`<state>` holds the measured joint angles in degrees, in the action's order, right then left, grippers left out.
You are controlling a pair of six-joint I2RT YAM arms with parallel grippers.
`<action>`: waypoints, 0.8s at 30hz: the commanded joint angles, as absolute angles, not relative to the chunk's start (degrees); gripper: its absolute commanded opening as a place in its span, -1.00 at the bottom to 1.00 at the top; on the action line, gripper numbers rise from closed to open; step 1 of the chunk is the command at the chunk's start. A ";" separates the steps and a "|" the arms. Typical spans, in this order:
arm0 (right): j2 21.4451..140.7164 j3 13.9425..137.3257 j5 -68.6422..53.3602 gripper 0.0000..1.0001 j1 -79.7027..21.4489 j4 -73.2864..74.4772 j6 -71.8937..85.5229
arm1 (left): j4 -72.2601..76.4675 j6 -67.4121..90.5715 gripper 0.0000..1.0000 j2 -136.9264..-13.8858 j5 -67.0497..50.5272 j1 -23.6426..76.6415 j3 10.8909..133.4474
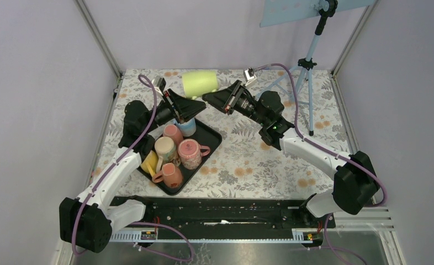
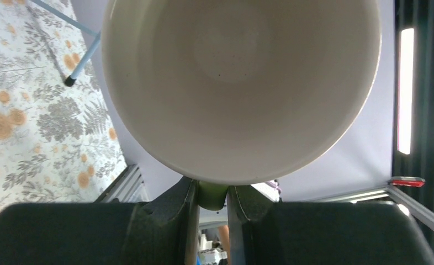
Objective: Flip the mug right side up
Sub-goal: Place the cup at the center of the board.
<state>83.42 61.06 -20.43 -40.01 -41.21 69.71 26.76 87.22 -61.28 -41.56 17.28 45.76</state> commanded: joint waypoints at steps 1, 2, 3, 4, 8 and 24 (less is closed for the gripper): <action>81.11 60.98 -19.74 -0.82 -40.84 -41.61 64.39 | 19.76 76.96 -1.00 -61.26 -40.59 17.13 52.42; 80.59 60.66 -19.46 -0.68 -40.84 -41.01 63.91 | 18.08 75.17 -1.00 -61.26 -40.31 17.14 53.41; 80.09 60.45 -19.04 -0.54 -40.82 -40.35 63.43 | 16.82 73.98 -1.00 -61.26 -40.18 17.14 54.09; 79.74 60.31 -18.76 -0.41 -40.81 -39.67 62.82 | 16.10 73.12 -1.00 -61.26 -40.19 17.08 54.69; 78.65 60.18 -17.71 0.05 -40.83 -36.46 60.84 | 13.35 70.63 -1.00 -61.51 -40.42 17.12 56.29; 69.39 58.98 -7.67 1.00 -40.87 -11.91 49.39 | -4.17 53.95 -1.00 -66.25 -35.35 17.14 67.18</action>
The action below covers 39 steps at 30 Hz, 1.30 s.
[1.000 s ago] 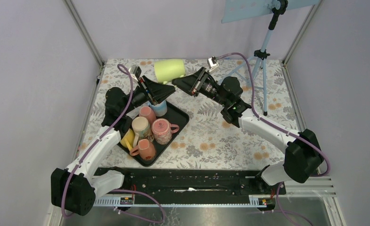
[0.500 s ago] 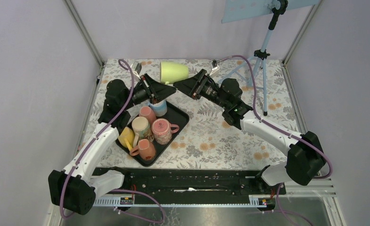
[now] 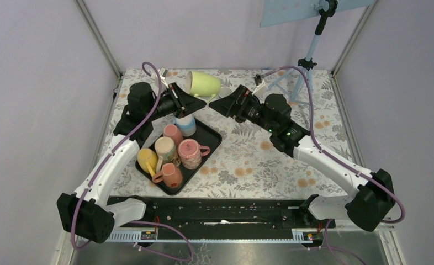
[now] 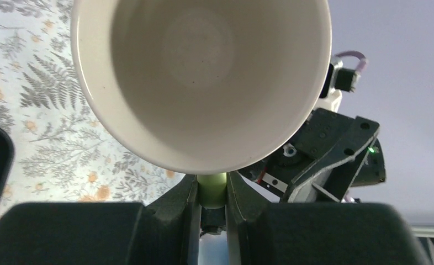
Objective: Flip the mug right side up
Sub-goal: Place the cup at the center of the board.
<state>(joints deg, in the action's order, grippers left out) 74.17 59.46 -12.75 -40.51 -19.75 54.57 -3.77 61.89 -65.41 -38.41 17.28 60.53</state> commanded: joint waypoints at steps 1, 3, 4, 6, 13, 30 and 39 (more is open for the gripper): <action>68.35 58.78 -6.60 1.00 -40.87 -9.84 48.65 | -6.14 52.39 -1.00 -67.13 -34.36 17.14 68.54; 66.38 58.44 -4.25 1.00 -40.80 -5.55 46.80 | -11.37 48.45 -1.00 -69.14 -32.01 17.18 71.74; 65.36 58.14 -3.42 1.00 -40.86 -3.91 46.02 | -13.44 47.24 -1.00 -70.02 -30.91 17.22 72.96; 63.28 56.83 -1.75 1.00 -40.88 -1.58 44.91 | -17.41 43.96 -1.00 -72.02 -28.19 17.33 76.14; 58.31 55.16 4.72 1.00 -40.85 7.37 40.88 | -26.77 36.03 -1.00 -79.55 -17.46 19.14 85.18; 51.41 54.49 10.24 1.00 -40.92 16.44 37.71 | -35.62 25.73 -1.00 -107.73 2.58 23.03 107.24; 49.66 54.84 10.56 1.00 -40.86 18.35 38.00 | -39.18 24.37 -1.00 -121.08 4.35 23.02 118.40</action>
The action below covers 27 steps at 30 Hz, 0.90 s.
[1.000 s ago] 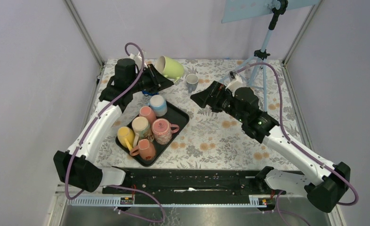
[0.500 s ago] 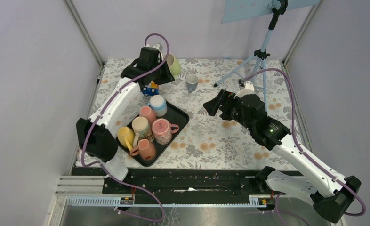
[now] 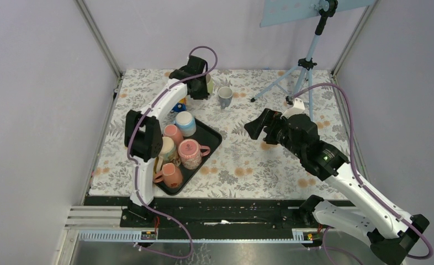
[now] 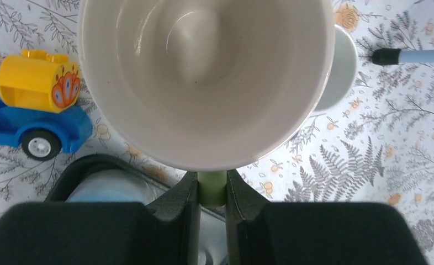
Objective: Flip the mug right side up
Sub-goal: Place the cup at the center of the board.
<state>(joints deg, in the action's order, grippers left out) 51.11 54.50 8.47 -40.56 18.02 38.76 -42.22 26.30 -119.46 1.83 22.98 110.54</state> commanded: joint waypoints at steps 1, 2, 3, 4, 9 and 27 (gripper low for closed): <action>49.58 54.78 10.56 1.00 -40.91 18.41 38.05 | -39.43 24.27 -1.00 -122.17 4.30 23.03 119.42; 49.45 54.76 10.56 1.00 -40.83 18.50 38.13 | -39.54 24.22 -1.00 -123.26 4.16 23.02 120.24; 49.39 54.69 10.60 1.00 -40.89 18.54 38.25 | -39.72 24.24 -1.00 -124.18 4.03 23.03 121.04; 49.33 54.63 10.60 1.00 -40.89 18.54 38.39 | -40.24 24.21 -1.00 -125.24 4.25 23.03 122.02; 49.16 54.48 10.32 1.00 -40.86 18.55 38.69 | -41.12 24.21 -1.00 -129.14 4.40 22.94 124.99; 50.05 53.85 9.45 1.00 -40.83 17.67 39.10 | -43.68 24.65 -1.00 -134.11 3.62 22.59 128.67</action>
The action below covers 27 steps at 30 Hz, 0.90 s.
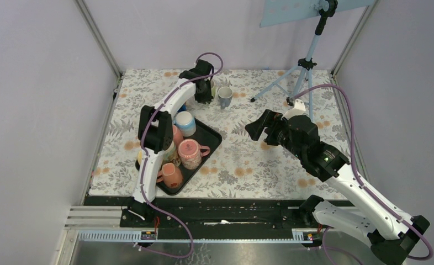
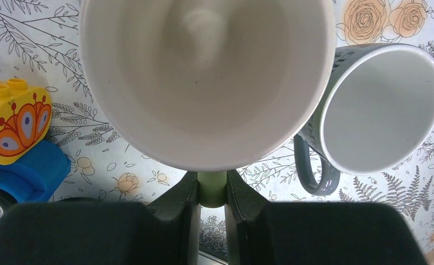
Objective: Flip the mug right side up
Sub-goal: Place the cup at the center of the board.
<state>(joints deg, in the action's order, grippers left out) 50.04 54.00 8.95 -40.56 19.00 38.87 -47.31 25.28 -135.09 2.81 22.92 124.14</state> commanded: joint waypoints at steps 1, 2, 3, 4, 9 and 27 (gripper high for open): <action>50.09 53.87 9.45 1.00 -40.86 17.67 39.02 | -43.75 24.74 -1.00 -134.16 3.59 22.59 128.61; 50.03 53.88 9.42 1.00 -40.86 17.67 38.95 | -43.76 24.70 -1.00 -134.08 3.67 22.59 128.52; 49.97 53.85 9.45 1.00 -40.87 17.67 38.96 | -43.83 24.77 -1.00 -134.20 3.72 22.59 128.48; 49.99 53.80 9.41 1.00 -40.87 17.67 38.94 | -43.80 24.76 -1.00 -134.20 3.67 22.59 128.42; 50.24 53.53 9.25 1.00 -40.89 17.25 38.88 | -43.90 24.78 -1.00 -134.41 3.76 22.57 128.38; 50.75 53.09 8.33 1.00 -40.81 16.27 38.94 | -44.03 25.01 -0.80 -135.16 2.67 22.67 128.23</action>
